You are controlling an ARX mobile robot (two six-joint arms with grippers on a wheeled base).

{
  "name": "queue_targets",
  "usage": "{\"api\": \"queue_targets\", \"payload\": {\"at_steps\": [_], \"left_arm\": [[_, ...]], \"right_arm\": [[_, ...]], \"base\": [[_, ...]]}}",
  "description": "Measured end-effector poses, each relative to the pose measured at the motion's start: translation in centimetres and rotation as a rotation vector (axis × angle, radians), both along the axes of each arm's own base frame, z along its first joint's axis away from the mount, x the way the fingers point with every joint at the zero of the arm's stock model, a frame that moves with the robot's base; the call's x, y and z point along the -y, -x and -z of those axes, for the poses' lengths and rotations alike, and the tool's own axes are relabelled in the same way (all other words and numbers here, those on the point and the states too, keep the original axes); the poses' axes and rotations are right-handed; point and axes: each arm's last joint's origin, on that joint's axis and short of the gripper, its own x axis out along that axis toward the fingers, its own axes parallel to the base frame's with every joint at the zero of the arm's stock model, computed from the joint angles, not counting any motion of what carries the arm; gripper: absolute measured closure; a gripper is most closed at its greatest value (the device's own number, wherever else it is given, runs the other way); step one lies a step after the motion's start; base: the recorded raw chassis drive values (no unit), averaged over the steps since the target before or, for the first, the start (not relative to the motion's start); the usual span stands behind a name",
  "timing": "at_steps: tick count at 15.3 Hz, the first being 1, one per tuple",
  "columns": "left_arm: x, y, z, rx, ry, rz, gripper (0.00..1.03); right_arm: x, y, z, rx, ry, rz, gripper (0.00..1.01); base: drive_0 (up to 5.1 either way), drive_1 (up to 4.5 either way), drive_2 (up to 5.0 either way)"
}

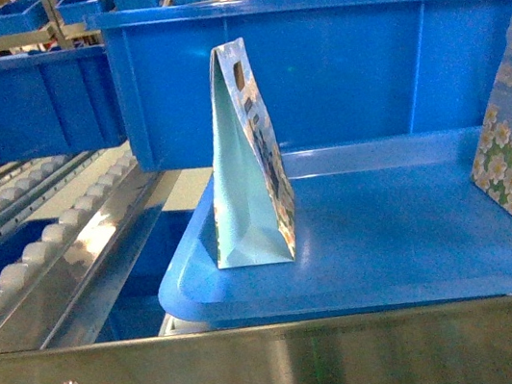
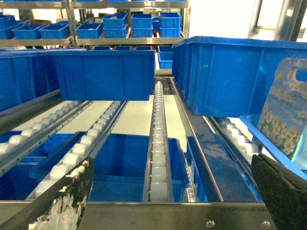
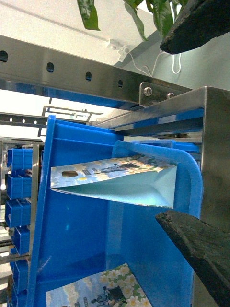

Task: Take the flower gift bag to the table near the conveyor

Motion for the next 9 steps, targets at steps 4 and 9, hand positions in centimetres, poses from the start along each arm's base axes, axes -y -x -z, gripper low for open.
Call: {"api": "queue_targets", "payload": {"at_steps": [4,9], "left_arm": [[0.00,0.00,0.00,0.000,0.000,0.000,0.05],[0.12,0.00,0.01,-0.001,0.000,0.011,0.05]], "right_arm": [[0.00,0.00,0.00,0.000,0.000,0.000,0.03],[-0.19,0.00,-0.19,0.020,0.003,-0.008,0.03]], "base": [[0.0,0.00,0.0],[0.0,0.00,0.0]]}}
